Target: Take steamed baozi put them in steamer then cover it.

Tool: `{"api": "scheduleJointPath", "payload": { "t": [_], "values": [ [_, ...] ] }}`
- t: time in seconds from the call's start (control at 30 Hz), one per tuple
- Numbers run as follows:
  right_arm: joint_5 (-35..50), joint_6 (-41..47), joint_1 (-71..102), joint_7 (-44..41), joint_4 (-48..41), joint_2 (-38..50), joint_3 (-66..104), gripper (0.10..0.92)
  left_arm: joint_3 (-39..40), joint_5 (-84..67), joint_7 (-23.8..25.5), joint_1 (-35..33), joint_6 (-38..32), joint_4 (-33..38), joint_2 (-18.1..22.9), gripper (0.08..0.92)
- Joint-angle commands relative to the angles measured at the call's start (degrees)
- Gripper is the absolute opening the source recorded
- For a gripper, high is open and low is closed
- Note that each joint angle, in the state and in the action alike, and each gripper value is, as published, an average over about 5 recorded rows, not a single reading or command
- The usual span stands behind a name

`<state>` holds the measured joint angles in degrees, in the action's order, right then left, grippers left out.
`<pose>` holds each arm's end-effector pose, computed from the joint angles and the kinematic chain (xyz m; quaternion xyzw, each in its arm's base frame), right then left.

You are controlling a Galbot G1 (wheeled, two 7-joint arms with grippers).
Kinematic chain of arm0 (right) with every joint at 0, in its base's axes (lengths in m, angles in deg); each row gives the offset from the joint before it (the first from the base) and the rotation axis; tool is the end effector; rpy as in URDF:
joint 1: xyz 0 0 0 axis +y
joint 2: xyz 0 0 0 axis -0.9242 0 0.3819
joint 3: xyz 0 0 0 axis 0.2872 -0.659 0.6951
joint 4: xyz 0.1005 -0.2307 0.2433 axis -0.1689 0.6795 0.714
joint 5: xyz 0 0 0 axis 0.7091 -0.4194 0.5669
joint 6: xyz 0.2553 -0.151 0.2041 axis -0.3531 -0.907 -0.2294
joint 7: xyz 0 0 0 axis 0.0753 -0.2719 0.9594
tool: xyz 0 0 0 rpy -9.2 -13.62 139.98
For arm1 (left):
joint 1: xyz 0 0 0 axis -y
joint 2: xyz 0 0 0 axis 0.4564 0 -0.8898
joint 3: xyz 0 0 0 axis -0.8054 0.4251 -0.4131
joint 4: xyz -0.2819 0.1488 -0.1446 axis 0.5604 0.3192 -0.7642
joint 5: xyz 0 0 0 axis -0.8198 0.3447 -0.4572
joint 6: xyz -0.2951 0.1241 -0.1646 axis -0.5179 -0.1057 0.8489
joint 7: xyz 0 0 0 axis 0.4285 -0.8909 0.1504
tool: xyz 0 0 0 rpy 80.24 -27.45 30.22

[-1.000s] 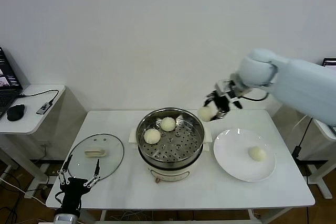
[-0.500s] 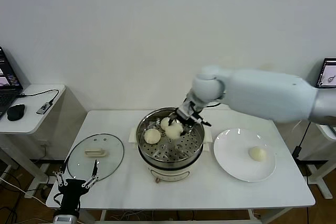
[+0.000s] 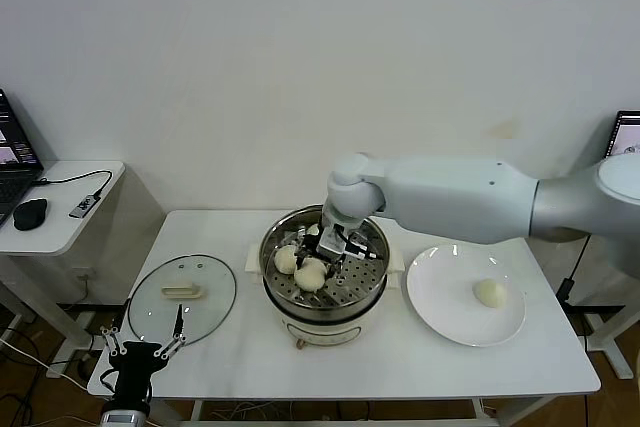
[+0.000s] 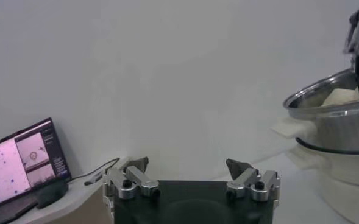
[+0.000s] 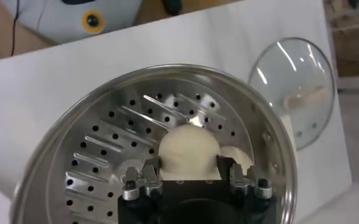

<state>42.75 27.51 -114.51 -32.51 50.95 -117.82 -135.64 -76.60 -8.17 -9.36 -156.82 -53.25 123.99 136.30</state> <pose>0.5082 0.1631 -0.1046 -0.6814 0.1811 -0.7089 0.0207 0.1420 0.0941 -0.3197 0.0510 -0.9760 -0.2116 0.0034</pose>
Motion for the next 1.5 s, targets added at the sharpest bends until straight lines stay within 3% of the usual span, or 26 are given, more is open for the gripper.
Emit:
{"api": "scheduleJointPath", "payload": {
  "t": [0.03, 0.4, 0.7, 0.8, 1.17, 1.33, 1.5],
  "values": [
    [-4.6, -4.5, 2.0, 0.4, -1.4, -1.8, -0.4, 0.585, 0.1, 0.0, 0.0, 0.1, 0.0, -0.2, 0.0, 0.823],
    [-4.3, -4.9, 1.4, 0.6, -1.1, -1.1, -0.5, 0.61, 0.2, 0.0, 0.0, 0.2, -0.1, -0.4, 0.0, 0.823],
    [1.3, -1.7, -4.4, -1.0, 2.0, 3.2, 0.2, 0.813, 0.5, 0.1, 0.1, 0.4, 0.0, 0.0, -0.2, 0.823],
    [5.3, 3.3, -6.9, -2.6, 3.8, 6.8, 0.4, 0.821, 0.6, 0.0, 0.1, 0.6, 0.0, 0.1, -0.5, 0.823],
    [16.8, 34.4, -12.5, -6.2, 12.7, 26.8, 2.9, 0.823, 1.3, 0.0, 0.1, 1.4, 0.0, -0.3, -2.3, 0.823],
    [16.6, 42.3, -11.1, -5.8, 15.6, 36.8, 3.1, 0.823, 2.1, 0.0, 0.1, 2.0, 0.0, -0.7, -3.0, 0.823],
    [11.8, 44.1, -4.8, -5.6, 16.6, 45.4, 5.7, 0.823, 3.0, 0.1, 0.1, 2.4, 0.0, -1.3, -3.4, 0.823]
  ]
}}
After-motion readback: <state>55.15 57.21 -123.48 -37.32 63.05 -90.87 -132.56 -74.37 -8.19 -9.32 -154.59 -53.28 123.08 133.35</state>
